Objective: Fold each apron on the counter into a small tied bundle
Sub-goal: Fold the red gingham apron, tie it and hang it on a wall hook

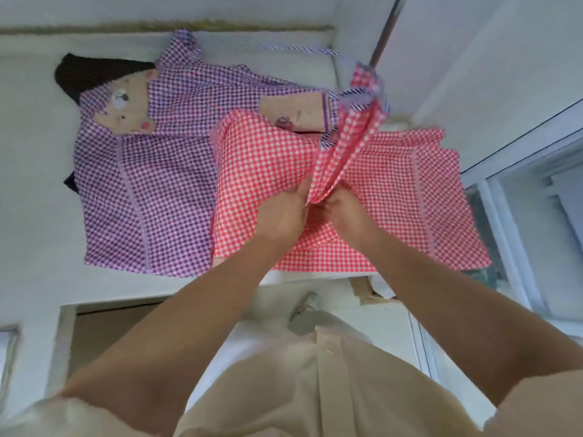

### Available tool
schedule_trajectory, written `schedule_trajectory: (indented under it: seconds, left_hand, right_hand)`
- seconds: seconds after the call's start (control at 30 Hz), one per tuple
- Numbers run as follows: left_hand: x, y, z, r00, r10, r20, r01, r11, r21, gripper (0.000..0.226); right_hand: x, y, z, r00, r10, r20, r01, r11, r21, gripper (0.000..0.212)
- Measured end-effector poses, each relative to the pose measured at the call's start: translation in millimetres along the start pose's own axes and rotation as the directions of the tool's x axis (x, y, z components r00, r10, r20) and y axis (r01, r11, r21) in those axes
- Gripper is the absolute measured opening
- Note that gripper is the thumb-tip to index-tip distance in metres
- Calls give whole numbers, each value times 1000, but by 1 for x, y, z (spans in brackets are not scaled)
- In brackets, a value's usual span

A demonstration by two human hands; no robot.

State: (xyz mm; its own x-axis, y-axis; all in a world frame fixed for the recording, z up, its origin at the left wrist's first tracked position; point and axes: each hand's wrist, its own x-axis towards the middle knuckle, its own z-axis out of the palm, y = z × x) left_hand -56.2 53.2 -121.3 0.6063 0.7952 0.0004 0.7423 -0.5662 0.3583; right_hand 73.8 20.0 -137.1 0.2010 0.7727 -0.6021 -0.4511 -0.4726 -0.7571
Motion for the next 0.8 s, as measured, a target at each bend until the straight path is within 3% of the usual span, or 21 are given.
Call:
schedule_trajectory:
  seconds: [0.1,0.2,0.23,0.33,0.43,0.5,0.53,0.6,0.67,0.73,0.8]
  left_hand:
    - [6,27,22,987,105,124,-116,989,93,55]
    - [8,36,35,953,236,191,-248,968,38,41]
    - [7,35,39,941,294,169,-292,956,-33,45]
    - [3,22,44,931,322,172,-302,944,-134,68]
    - [3,1,36,982,127,-138,-139,987,-82,48]
    - [2,-14,29,927,-197,-320,204,979,-13,35]
    - [1,-22,25,855,-392,-339,402,915,-42,35]
    - [-5,-42,20,674,-719,-169,691,695,-199,44]
    - [-12,-62,15,557,-819,135,777,457,-433,50]
    - [-21,-81,10,563,-762,318,745,302,-595,48]
    - [-31,-96,4,608,-705,364,722,300,-623,35]
  right_hand:
    - [-14,6,-41,996,-16,83,15,1000,9,17]
    - [-17,8,-60,998,4,60,-3,1000,-12,74]
    - [-17,9,-61,1000,-28,-6,28,999,-45,78]
    - [-9,15,-68,945,-127,-302,90,987,-134,54]
    - [-3,16,-75,918,-131,-375,89,988,-128,54]
    - [-2,14,-78,933,-103,-345,64,990,-122,57]
    - [-1,16,-78,935,-89,-344,51,992,-119,56]
    - [1,17,-76,928,-76,-365,37,993,-112,55]
    - [5,21,-73,920,-67,-386,37,996,-85,59]
    - [6,22,-66,918,-29,-396,-8,996,-94,52]
    - [4,26,-51,915,37,-402,-84,991,-101,40]
